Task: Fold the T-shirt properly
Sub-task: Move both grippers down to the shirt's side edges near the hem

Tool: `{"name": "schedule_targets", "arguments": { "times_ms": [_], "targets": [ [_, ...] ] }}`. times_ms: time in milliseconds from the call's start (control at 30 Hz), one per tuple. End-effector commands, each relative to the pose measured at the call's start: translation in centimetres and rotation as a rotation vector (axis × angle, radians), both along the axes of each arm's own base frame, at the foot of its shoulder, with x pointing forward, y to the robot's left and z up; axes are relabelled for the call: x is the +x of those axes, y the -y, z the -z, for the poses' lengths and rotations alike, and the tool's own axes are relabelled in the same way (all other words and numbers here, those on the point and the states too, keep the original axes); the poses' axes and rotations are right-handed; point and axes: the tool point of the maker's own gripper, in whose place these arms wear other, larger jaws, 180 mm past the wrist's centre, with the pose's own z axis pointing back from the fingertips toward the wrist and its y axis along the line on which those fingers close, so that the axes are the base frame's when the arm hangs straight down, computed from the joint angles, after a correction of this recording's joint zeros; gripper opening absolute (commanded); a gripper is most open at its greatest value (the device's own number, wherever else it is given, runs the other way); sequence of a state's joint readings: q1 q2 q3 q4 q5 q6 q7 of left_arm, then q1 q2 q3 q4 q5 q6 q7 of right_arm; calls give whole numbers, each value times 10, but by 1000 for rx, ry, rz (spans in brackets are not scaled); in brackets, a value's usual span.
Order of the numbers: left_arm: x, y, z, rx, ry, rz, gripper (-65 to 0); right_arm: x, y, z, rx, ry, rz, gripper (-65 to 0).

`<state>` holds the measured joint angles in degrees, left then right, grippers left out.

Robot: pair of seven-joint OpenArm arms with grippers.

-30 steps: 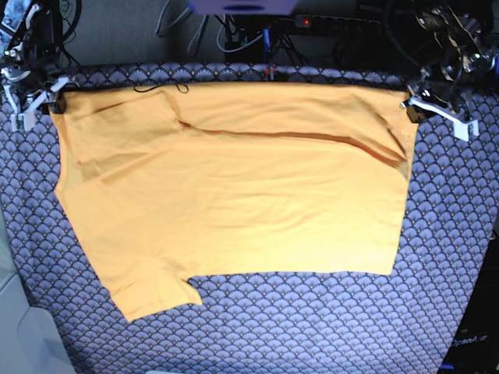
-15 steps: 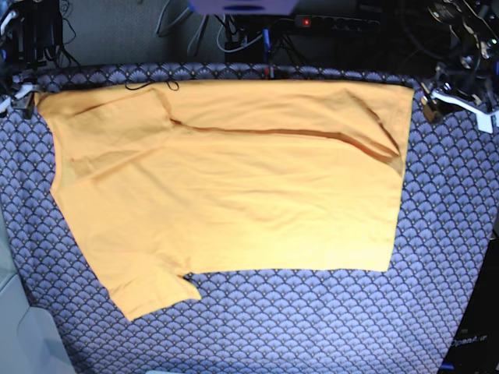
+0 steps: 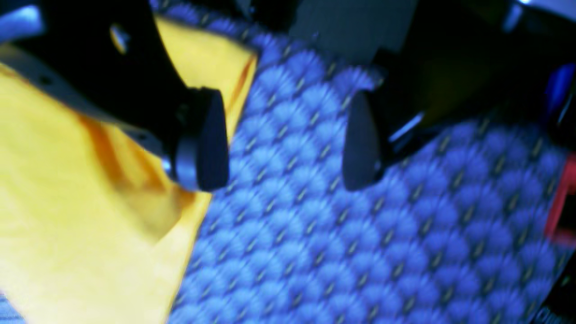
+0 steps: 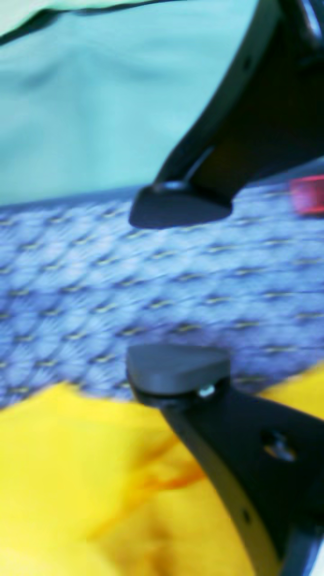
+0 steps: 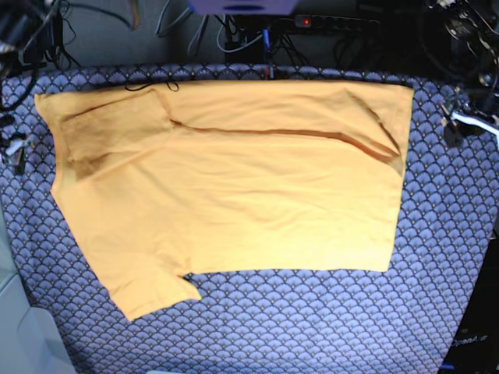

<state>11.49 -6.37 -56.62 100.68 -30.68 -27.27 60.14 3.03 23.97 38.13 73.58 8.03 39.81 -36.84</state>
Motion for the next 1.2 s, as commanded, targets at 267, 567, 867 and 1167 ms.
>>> {"name": "schedule_targets", "arguments": {
  "times_ms": [267,567,867,1167],
  "targets": [
    [27,1,-24,4,51,22,-259,167,-41,-28,165,152,-111,-241],
    [30,3,-52,78,91,40,-260,204,-83,-23,358,292,-116,-224],
    [22,6,-52,97,78,47,-260,193,-82,-9,362,323,-104,-215],
    [21,7,-52,93,80,49,-260,173,-97,22,352,282,-137,-202]
  ]
}}
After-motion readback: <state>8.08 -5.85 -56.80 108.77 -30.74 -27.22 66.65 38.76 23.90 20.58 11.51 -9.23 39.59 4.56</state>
